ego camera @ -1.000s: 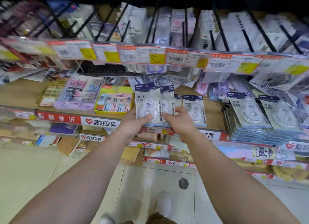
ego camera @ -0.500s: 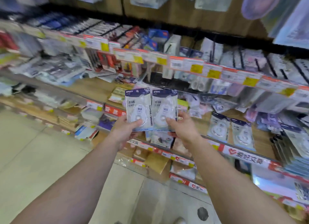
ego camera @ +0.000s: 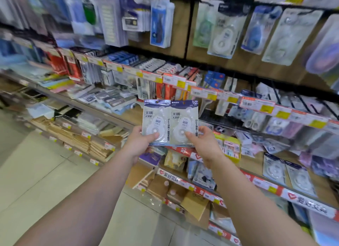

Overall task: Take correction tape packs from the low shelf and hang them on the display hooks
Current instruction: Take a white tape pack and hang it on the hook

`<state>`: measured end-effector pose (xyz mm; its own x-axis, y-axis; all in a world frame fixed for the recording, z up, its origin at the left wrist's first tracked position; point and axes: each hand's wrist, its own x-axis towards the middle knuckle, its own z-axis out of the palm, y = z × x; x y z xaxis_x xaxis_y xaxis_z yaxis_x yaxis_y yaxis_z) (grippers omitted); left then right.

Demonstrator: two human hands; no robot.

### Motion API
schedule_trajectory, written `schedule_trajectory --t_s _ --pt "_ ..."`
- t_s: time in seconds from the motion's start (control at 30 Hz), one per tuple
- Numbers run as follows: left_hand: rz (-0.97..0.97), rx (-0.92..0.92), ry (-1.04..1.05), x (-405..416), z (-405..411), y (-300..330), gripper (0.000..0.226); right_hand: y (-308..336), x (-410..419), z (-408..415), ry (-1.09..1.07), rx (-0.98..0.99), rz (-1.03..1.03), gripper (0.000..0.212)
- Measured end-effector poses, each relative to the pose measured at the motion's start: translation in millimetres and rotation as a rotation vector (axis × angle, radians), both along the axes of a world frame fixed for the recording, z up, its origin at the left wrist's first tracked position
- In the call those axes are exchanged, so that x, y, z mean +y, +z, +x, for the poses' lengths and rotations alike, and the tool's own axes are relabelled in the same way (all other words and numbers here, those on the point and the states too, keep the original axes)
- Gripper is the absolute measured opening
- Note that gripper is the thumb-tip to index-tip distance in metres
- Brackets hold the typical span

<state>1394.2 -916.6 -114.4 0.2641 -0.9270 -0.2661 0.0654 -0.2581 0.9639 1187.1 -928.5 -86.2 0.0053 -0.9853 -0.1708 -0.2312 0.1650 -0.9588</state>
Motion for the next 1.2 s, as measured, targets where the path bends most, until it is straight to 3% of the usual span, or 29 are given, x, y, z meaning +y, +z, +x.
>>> schedule_trajectory --t_s 0.33,0.53,0.73,1.0,1.2 --pt "-0.185 -0.021 -0.059 -27 22 75 0.047 77 -4 19 -0.04 -0.064 -0.191 0.031" --pt "-0.276 -0.02 -0.111 -42 12 110 0.026 107 -13 11 -0.071 -0.088 -0.271 0.042" --pt "-0.331 0.002 -0.161 -63 -3 134 0.036 130 -23 -6 -0.103 -0.13 -0.356 0.039" --pt "-0.412 0.021 -0.194 -98 -27 156 0.07 150 -57 -28 -0.163 -0.128 -0.431 0.041" --pt "-0.485 0.15 -0.117 -122 -42 170 0.028 165 -88 -37 -0.156 -0.144 -0.468 0.042"
